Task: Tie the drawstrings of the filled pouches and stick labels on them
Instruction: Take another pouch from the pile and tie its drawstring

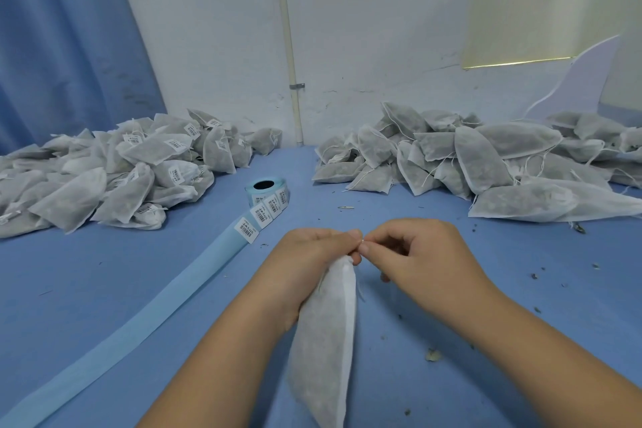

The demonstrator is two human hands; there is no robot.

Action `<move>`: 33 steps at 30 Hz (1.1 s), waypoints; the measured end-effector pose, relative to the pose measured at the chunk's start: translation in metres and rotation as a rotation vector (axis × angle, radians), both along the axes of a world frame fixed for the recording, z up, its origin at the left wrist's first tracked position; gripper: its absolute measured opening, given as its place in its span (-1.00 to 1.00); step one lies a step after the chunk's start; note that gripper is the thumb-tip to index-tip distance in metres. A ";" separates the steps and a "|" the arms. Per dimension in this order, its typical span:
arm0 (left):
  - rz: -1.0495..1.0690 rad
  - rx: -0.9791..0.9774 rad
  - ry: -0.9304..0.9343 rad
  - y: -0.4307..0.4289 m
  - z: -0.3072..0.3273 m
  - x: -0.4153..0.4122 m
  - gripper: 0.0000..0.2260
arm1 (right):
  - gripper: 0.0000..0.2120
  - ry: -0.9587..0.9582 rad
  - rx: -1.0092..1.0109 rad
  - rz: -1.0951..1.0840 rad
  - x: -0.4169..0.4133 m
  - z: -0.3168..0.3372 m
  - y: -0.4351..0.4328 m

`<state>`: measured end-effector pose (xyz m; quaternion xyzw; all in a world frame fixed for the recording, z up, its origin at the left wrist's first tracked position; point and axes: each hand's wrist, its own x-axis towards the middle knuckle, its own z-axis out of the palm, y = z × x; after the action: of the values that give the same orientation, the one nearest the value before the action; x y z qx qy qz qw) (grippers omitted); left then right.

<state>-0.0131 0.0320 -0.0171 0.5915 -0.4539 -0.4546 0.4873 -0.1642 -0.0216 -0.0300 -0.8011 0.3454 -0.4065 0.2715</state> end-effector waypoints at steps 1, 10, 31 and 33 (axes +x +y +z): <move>0.004 -0.008 -0.035 0.000 0.000 0.000 -0.72 | -0.82 0.013 0.051 0.004 -0.001 0.000 -0.002; -0.018 -0.043 -0.200 -0.001 -0.003 0.014 -0.73 | -0.86 -0.299 0.447 0.185 -0.017 0.012 -0.011; -0.301 0.026 -0.237 -0.002 -0.011 0.030 -0.73 | -0.88 -0.703 1.043 0.289 -0.029 0.020 -0.031; -0.458 0.116 -0.197 -0.001 -0.014 0.032 -0.76 | -0.86 -0.767 1.034 0.202 -0.030 0.018 -0.035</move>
<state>0.0192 0.0309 -0.0311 0.5418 -0.5944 -0.5186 0.2903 -0.1941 -0.0562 -0.0122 -0.3937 0.2981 -0.4173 0.7629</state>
